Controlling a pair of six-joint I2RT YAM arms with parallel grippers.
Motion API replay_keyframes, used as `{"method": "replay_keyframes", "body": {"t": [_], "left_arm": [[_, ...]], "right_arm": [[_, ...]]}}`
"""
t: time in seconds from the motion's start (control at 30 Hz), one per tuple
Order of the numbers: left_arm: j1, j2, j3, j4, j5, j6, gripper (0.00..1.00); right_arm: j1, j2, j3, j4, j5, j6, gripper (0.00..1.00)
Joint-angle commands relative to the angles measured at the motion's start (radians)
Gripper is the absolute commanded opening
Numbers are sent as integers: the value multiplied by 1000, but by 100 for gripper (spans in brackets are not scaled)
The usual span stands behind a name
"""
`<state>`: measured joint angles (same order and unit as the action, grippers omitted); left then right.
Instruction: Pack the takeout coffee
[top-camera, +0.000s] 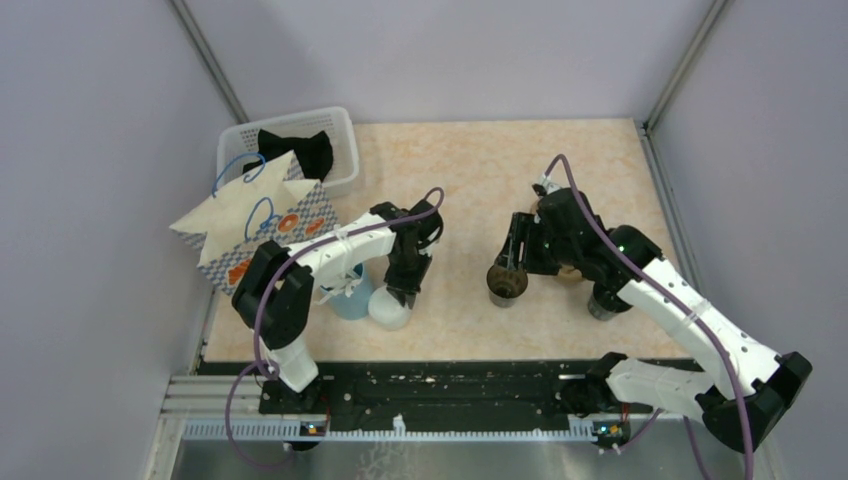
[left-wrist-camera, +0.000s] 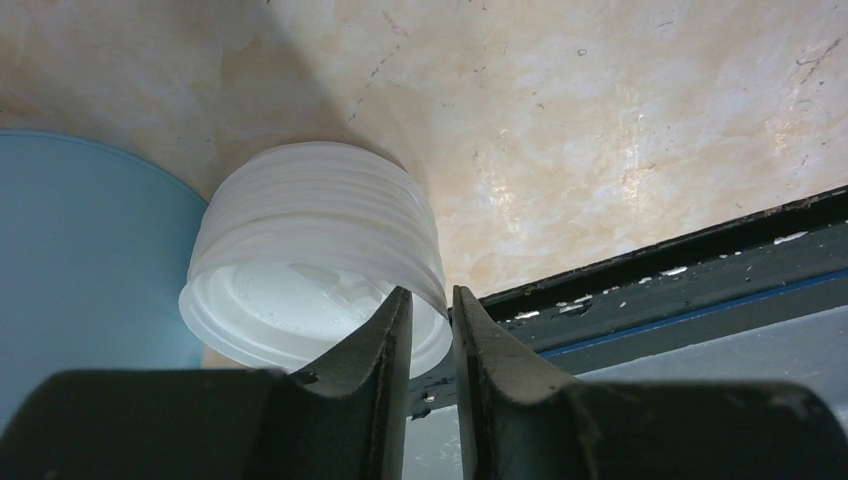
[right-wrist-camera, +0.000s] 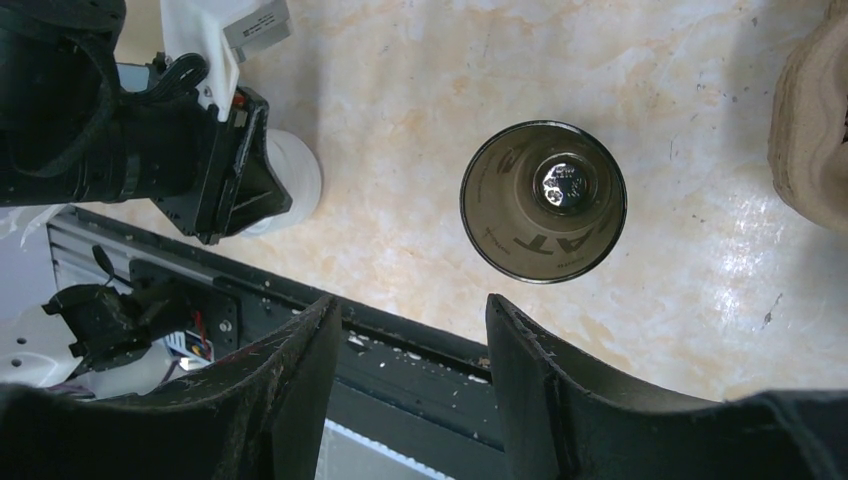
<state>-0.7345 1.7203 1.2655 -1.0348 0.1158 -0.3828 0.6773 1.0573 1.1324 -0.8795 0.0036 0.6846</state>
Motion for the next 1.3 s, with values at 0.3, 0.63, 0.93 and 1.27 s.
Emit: {"method": "replay_keyframes", "body": {"t": [0.3,0.63,0.93,1.27], "left_arm": [[-5,-4,-1,5,-6,18,11],[-4,-38,-4,-14,11,18,24],[5,-24,20,-12,31,18,27],[33,-16,31,-10,59,41,26]], "right_arm": [[-8,0,9,29,-1,-10,56],[-8,7,15,27,-1,-24,56],[-8,13,19,20,-1,-36,56],[-7,14,22,17,-1,-43,56]]}}
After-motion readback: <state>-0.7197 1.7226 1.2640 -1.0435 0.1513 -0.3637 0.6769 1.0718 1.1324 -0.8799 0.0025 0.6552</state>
